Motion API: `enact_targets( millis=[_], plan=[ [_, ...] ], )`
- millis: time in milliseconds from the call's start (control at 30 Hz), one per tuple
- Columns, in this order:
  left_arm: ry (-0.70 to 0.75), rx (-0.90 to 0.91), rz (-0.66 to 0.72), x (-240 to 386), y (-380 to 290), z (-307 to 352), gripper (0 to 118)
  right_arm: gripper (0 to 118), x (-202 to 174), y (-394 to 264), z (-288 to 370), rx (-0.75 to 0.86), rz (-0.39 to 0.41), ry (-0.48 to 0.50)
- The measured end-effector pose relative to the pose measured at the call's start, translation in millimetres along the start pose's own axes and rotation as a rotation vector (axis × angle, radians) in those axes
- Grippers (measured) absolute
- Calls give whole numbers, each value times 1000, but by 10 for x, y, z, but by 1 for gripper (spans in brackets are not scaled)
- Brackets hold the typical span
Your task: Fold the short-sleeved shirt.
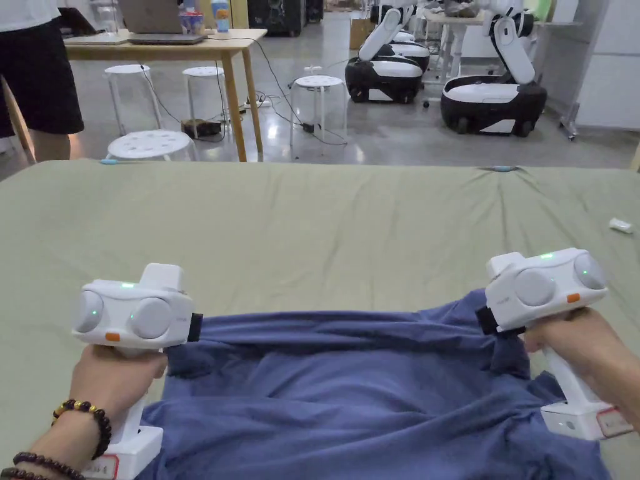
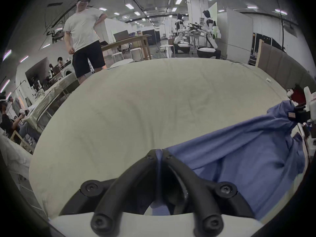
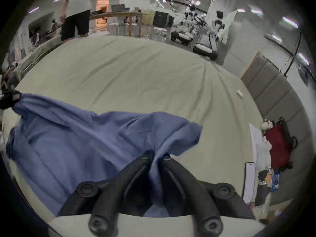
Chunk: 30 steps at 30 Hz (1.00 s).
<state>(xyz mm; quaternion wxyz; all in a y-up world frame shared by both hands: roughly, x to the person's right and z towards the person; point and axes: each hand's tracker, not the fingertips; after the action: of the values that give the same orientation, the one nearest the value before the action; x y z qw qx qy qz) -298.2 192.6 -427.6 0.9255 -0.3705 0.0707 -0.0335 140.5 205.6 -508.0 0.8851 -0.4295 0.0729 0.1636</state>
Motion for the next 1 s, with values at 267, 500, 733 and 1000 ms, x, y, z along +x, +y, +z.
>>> enact_targets(
  millis=[267,500,733,1000],
  plan=[
    [1,20,20,-13,-834,709,2,6,-215,-982,852,90,67,-40],
    [-26,11,104,158,-1289,1057,2,6,-557,-1574,1160,100,9,-32],
    [43,-40,12,190,-1483,899,2,6,-568,-1840,802,-39,40,-86],
    [64,-65,8,110,-1532,720,4,10,-427,-1883,662,-56,-16,-76]
  ],
)
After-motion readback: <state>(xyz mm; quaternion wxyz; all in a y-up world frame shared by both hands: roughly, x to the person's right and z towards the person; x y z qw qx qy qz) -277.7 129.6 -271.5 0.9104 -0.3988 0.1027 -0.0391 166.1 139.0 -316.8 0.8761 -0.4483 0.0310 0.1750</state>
